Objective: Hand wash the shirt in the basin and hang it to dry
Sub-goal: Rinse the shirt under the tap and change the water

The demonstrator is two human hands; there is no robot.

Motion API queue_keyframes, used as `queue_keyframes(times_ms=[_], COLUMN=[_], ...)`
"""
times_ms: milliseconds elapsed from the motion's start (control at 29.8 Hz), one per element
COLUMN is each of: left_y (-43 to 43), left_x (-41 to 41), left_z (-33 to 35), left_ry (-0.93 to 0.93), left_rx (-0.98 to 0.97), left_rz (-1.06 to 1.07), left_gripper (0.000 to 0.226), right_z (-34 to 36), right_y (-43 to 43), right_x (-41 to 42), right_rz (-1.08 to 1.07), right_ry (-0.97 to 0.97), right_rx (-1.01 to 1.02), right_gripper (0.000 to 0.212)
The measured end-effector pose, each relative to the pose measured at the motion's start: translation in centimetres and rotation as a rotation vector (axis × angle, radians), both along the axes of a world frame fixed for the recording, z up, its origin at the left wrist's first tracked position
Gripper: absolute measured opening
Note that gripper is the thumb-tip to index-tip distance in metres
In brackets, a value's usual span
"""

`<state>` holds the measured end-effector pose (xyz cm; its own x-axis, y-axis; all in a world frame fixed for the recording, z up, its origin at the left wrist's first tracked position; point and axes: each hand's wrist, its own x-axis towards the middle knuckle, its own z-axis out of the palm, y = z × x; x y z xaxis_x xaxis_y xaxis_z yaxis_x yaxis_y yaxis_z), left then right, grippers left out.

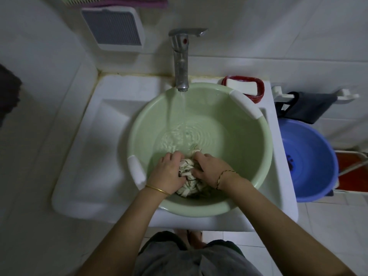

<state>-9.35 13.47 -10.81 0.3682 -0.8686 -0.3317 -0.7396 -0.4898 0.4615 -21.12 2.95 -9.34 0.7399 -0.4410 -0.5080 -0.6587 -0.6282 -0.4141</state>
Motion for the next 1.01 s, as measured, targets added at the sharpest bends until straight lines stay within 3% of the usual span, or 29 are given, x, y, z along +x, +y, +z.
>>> queue_keyframes(times_ms=[201, 436, 1007], left_y=[0.5, 0.7, 0.3], left_x=[0.4, 0.8, 0.6], left_z=[-0.2, -0.4, 0.0], left_ry=[-0.020, 0.016, 0.078], left_rx=[-0.052, -0.101, -0.145], left_rz=[-0.028, -0.031, -0.071], left_gripper=[0.052, 0.052, 0.055], right_z=[0.8, 1.1, 0.6], right_y=[0.5, 0.9, 0.2], right_x=[0.3, 0.2, 0.1], right_rz=[0.053, 0.046, -0.012], right_ry=[0.057, 0.106, 0.022], right_rx=[-0.026, -0.059, -0.151], right_gripper=[0.040, 0.058, 0.051])
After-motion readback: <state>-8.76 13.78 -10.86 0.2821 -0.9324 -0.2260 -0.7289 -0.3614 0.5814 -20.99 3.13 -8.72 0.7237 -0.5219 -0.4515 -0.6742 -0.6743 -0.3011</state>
